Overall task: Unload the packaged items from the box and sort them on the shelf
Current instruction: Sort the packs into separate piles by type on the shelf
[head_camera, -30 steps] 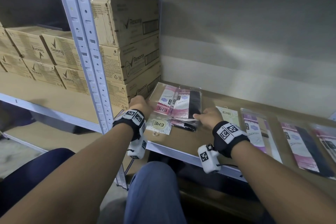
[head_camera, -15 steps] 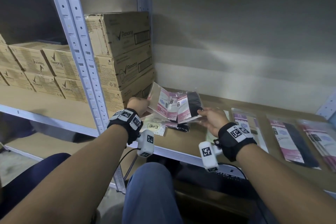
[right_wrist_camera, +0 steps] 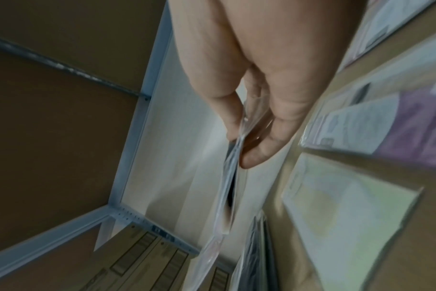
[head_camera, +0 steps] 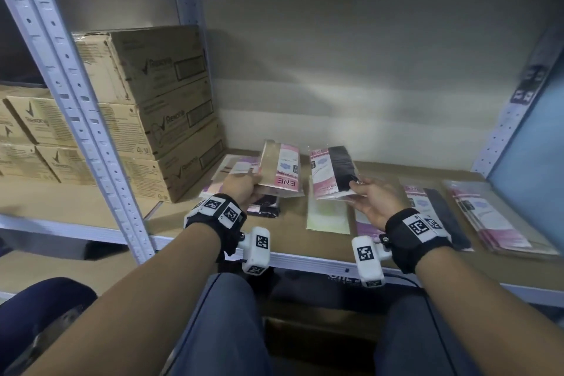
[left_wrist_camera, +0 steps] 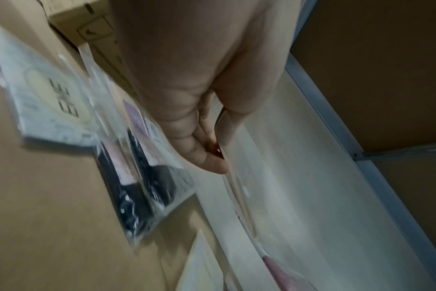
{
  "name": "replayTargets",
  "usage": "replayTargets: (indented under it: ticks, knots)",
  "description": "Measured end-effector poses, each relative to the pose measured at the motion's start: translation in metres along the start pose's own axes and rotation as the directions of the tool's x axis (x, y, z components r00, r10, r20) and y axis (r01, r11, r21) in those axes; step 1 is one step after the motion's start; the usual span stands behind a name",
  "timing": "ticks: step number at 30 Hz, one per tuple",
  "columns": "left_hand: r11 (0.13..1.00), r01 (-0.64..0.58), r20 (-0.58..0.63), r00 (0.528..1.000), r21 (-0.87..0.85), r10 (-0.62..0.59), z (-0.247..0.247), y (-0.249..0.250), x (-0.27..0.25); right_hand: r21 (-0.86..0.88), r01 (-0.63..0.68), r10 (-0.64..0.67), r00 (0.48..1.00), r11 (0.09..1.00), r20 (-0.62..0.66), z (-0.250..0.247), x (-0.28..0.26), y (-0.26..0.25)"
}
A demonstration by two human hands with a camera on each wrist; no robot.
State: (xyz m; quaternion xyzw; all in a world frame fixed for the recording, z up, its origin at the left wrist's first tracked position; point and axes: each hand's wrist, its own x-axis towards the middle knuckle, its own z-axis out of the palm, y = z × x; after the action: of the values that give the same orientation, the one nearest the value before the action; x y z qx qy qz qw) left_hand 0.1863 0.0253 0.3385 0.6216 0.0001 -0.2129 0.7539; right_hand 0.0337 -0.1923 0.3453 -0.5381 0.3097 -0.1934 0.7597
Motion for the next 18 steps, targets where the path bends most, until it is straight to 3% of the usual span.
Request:
replayTargets:
  ticks: [18]
  knots:
    - [0.996,0.086,0.243,0.967,-0.035,-0.075,0.11,-0.056,-0.027,0.051,0.06,-0.051,0.986,0.997,-0.161,-0.116,-0.029,-0.012]
